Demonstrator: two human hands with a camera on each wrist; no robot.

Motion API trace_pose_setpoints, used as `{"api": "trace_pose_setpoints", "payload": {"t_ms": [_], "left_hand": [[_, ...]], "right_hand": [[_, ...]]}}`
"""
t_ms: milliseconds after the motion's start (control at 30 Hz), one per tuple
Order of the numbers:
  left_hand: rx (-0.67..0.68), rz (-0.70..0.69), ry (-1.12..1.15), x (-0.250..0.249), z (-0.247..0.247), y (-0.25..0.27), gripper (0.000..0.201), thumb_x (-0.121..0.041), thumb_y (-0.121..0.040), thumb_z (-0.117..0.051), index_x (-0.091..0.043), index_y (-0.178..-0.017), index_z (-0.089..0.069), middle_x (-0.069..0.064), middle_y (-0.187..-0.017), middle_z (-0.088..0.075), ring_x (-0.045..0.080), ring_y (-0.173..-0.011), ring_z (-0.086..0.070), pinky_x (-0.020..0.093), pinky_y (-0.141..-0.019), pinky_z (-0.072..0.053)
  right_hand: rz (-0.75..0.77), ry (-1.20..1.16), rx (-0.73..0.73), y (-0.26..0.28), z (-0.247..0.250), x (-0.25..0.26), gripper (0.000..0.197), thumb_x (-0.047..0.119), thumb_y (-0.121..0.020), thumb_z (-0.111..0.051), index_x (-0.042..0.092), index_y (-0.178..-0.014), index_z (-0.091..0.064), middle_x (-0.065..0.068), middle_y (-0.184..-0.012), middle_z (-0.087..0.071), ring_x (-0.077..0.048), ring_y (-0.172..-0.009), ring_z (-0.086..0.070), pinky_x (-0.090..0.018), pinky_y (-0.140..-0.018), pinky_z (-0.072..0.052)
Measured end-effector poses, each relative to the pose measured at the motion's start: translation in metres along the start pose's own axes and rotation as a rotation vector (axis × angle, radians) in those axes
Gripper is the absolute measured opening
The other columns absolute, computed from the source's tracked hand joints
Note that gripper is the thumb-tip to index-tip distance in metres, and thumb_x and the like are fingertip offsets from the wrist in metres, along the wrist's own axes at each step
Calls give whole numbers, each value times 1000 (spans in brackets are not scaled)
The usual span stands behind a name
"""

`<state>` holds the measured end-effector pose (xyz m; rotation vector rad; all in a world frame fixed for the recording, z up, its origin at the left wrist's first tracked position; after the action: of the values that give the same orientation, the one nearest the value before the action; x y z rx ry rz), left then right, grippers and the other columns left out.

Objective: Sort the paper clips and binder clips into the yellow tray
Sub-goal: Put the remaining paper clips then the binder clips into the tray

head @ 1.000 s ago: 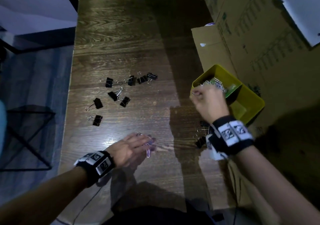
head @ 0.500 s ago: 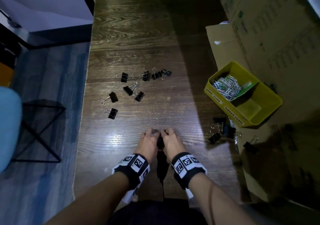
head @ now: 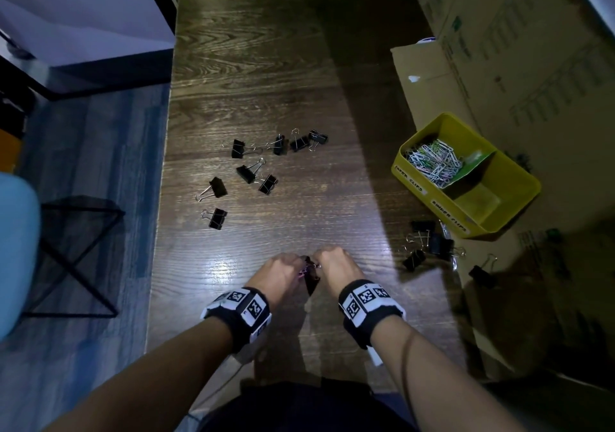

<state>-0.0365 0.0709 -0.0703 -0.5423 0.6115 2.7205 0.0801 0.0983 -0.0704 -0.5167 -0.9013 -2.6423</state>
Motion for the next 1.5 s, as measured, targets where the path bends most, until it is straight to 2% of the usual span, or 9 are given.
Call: {"api": "trace_pose_setpoints", "payload": {"t_ms": [133, 333, 467, 567, 767, 933, 1167, 1333, 1500], "left_hand": [[-21, 39, 91, 4, 4, -6, 27, -6, -85, -53, -10, -111, -61, 10, -101, -64, 27, -91, -61, 38, -81, -50], [19, 54, 314, 17, 17, -13, 31, -7, -79, -65, -18, -108, -68, 2, -88, -72, 0, -61, -53, 7, -64, -41], [53, 223, 558, 37, 13, -22, 20, -4, -75, -73, -7, -95, -71, 4, -71, -65, -6, -49, -48, 10, -58, -41], [49, 337, 805, 47, 15, -27, 21, 7, -69, -74, -10, -81, -68, -9, -61, -65, -6, -53, -54, 11, -59, -46], [78, 313, 969, 35, 52, -47, 22, 7, -66, -74, -10, -79, -70, -2, -68, -70, 9, -63, -63, 22, -69, -53], [66, 161, 935, -16, 113, -96, 25, -15, -63, -78, -14, -87, -72, 26, -99, -67, 42, -82, -63, 50, -86, -49], [19, -91, 790, -120, 161, -199, 18, 0, -70, -75, -7, -85, -70, 0, -72, -66, 11, -64, -58, 22, -63, -49], [-13, -100, 316, -168, 139, -250, 17, -14, -78, -69, -9, -95, -69, 5, -88, -68, 19, -86, -64, 18, -65, -41], [196, -111, -54, -163, 91, -261, 29, -22, -85, -60, -7, -110, -62, 13, -106, -64, 29, -98, -61, 27, -73, -45]], "right_hand": [[-65, -24, 83, 1, 1, -1, 22, 10, -93, -49, 0, -111, -59, -23, -102, -64, -35, -98, -62, -36, -78, -47], [-169, -255, 96, -5, 3, -18, 4, 15, -88, -63, 13, -87, -65, -5, -81, -64, -23, -83, -63, -26, -75, -47], [-214, -397, 79, -9, 2, -37, 25, 19, -84, -69, 22, -63, -56, 5, -57, -55, -16, -58, -59, -19, -56, -43], [-196, -596, 28, -3, 9, -51, 24, 17, -82, -71, 22, -64, -57, 5, -63, -61, -5, -45, -60, -25, -54, -49], [-166, -1008, -149, 23, 45, -70, 15, 8, -79, -72, 14, -70, -62, -6, -72, -65, -6, -45, -59, -23, -54, -49], [-104, -1146, -347, 54, 109, -80, 7, 1, -78, -70, 0, -77, -64, -5, -70, -64, -4, -47, -55, -17, -53, -49], [-31, -1041, -616, 70, 195, -110, 18, 5, -78, -72, 18, -70, -62, 0, -70, -65, 0, -49, -54, -14, -46, -44], [-110, -852, -710, 60, 236, -143, 18, 14, -78, -74, 26, -73, -62, 6, -79, -68, -4, -65, -64, -16, -52, -50], [-202, -648, -626, 30, 254, -167, 16, 21, -78, -74, 26, -75, -60, -1, -80, -66, -19, -74, -65, -36, -72, -57]]}}
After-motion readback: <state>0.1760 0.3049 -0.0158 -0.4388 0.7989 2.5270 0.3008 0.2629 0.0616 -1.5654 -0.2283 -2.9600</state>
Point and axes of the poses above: each hand's wrist, its own y-axis away from the middle knuckle, its own z-axis out of the back of the hand, x = y × z, the point moved 4 cm from there along -y, towards the middle knuckle
